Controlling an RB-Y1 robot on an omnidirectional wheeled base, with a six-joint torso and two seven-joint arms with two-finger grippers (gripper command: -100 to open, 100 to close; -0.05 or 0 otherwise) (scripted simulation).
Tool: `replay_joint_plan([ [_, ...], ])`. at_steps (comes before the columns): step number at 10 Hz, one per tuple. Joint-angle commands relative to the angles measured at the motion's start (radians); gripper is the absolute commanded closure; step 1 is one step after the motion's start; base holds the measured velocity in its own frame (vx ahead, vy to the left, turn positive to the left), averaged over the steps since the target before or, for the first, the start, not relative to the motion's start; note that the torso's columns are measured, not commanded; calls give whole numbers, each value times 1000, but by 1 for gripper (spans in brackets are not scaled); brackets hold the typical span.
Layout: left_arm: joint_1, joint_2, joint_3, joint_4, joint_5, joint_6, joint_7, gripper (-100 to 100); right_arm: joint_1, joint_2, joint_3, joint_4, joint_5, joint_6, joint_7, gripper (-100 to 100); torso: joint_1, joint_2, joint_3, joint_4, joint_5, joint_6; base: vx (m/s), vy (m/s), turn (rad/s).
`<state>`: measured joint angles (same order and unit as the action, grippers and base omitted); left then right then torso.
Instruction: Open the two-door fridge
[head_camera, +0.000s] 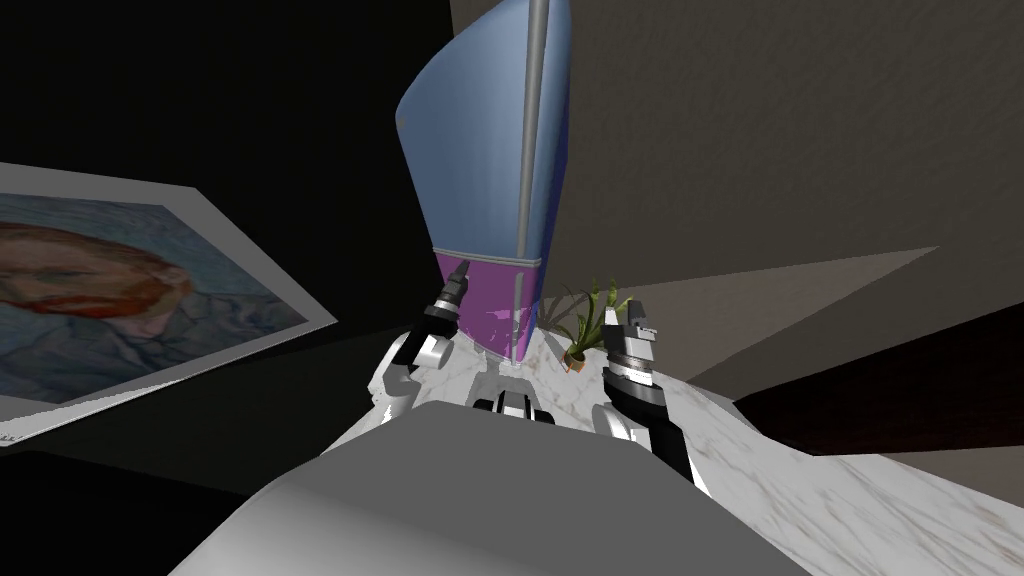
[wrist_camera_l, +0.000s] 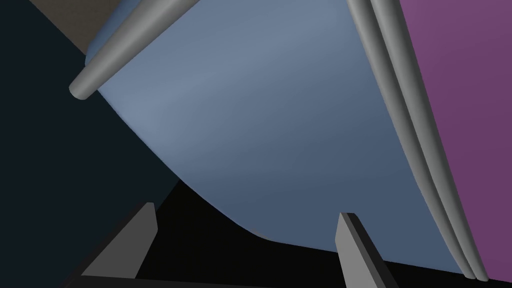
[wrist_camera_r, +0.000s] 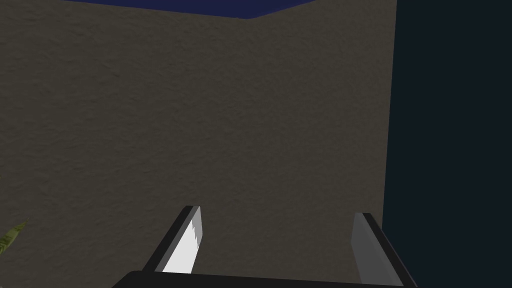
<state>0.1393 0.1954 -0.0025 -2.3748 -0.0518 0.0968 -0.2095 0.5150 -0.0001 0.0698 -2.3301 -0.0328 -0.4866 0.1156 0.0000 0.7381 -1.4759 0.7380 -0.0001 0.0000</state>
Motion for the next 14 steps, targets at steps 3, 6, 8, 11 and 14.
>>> replay_joint_plan([
  [3,-71,3,11,-5,-27,121,-26,-100,0,0,0,0,0,0,0,0,0,0,0,0,0,0,29,-78,38],
  [6,-142,4,22,-4,-52,205,-50,-100,0,0,0,0,0,0,0,0,0,0,0,0,0,0,30,-80,48],
  [8,-178,3,28,-3,-66,258,-62,-100,0,0,0,0,0,0,0,0,0,0,0,0,0,0,22,-87,42],
  [11,-215,0,34,0,-79,346,-75,-100,0,0,0,0,0,0,0,0,0,0,0,0,0,0,26,-82,41],
  [14,-290,-9,46,7,-105,430,-99,-100,0,0,0,0,0,0,0,0,1,0,0,0,0,0,32,-89,47],
])
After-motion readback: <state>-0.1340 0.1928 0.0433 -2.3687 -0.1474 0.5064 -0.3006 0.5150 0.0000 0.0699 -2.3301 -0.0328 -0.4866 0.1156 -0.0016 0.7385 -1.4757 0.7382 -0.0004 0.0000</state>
